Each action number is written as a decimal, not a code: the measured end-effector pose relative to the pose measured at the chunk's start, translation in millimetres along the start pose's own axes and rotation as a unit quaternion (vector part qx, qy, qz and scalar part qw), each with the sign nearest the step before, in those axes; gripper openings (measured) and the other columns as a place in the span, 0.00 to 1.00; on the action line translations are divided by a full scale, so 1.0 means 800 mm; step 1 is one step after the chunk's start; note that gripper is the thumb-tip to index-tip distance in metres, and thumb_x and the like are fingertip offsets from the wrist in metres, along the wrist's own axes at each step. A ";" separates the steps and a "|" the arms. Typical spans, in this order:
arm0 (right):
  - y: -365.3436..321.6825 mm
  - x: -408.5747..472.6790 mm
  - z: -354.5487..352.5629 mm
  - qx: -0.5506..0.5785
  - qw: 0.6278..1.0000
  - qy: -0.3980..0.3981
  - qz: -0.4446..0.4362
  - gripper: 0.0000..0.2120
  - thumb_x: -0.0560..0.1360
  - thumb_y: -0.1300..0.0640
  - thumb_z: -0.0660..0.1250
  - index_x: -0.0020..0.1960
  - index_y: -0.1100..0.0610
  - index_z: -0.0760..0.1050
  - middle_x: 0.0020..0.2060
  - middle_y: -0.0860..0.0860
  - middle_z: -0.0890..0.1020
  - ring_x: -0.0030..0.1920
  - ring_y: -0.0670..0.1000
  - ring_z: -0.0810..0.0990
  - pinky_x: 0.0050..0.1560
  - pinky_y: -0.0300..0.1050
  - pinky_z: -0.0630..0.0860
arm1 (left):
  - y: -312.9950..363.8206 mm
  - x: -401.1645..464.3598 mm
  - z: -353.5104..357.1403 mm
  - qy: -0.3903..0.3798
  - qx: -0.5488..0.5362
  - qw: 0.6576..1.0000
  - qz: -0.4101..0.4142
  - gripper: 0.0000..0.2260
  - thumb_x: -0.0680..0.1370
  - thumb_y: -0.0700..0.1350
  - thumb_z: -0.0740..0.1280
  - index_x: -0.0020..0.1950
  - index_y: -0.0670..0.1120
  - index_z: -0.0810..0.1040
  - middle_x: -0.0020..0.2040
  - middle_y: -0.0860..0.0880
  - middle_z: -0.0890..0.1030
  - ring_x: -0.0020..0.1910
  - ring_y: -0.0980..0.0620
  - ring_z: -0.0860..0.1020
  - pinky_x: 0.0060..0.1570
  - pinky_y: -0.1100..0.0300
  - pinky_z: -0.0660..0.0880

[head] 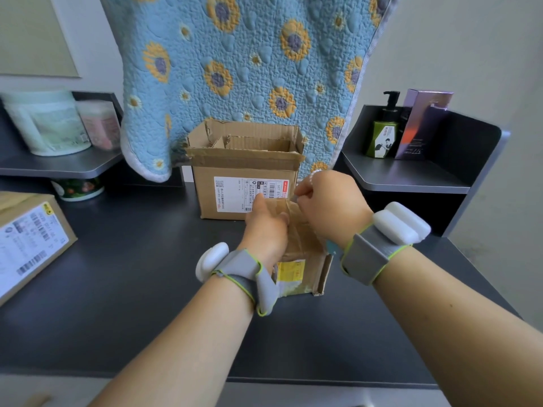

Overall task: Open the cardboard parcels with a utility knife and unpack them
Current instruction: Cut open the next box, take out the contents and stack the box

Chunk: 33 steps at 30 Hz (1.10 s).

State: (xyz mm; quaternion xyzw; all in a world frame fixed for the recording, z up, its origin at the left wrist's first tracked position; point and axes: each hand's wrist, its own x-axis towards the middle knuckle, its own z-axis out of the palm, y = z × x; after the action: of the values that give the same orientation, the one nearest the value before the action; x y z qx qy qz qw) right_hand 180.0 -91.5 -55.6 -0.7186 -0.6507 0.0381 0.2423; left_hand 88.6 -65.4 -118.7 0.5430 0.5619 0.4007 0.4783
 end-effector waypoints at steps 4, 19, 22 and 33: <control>-0.004 0.005 0.011 -0.013 1.000 -0.016 0.009 0.11 0.75 0.60 0.62 0.53 0.56 0.81 0.50 0.53 0.82 0.49 0.53 0.80 0.45 0.41 0.72 | 0.000 -0.001 -0.001 0.003 0.004 1.000 -0.004 0.28 0.80 0.45 0.57 0.76 0.54 0.48 0.73 0.43 0.62 0.66 0.40 0.70 0.64 0.45 0.70; -0.029 -0.003 0.005 -0.084 0.995 -0.044 0.003 0.04 0.74 0.65 0.61 0.42 0.59 0.73 0.28 0.50 0.65 0.37 0.51 0.72 0.40 0.42 0.71 | 0.014 -0.020 0.000 -0.011 -0.055 0.998 -0.019 0.31 0.71 0.51 0.57 0.74 0.51 0.55 0.69 0.39 0.67 0.65 0.39 0.70 0.64 0.43 0.69; -0.029 -0.005 0.002 -0.083 0.995 -0.060 0.012 0.08 0.74 0.64 0.62 0.36 0.58 0.70 0.28 0.50 0.66 0.33 0.49 0.69 0.40 0.42 0.71 | 0.016 -0.020 -0.001 -0.020 -0.091 0.995 -0.047 0.38 0.64 0.56 0.53 0.75 0.54 0.52 0.70 0.39 0.66 0.65 0.38 0.71 0.64 0.42 0.69; -0.017 -0.012 0.002 -0.056 0.997 -0.051 0.016 0.09 0.74 0.62 0.62 0.50 0.58 0.79 0.30 0.49 0.68 0.34 0.49 0.71 0.39 0.42 0.71 | 0.016 -0.022 0.003 -0.031 -0.100 0.993 -0.057 0.39 0.63 0.57 0.49 0.75 0.50 0.55 0.71 0.38 0.65 0.66 0.37 0.69 0.65 0.42 0.68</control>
State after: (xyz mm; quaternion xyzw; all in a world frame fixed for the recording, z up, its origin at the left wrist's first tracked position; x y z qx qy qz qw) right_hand 165.1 -99.4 -54.1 -0.7383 -0.6522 0.0420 0.1669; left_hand 92.8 -81.9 -104.9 0.4718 0.5341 0.4099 0.5693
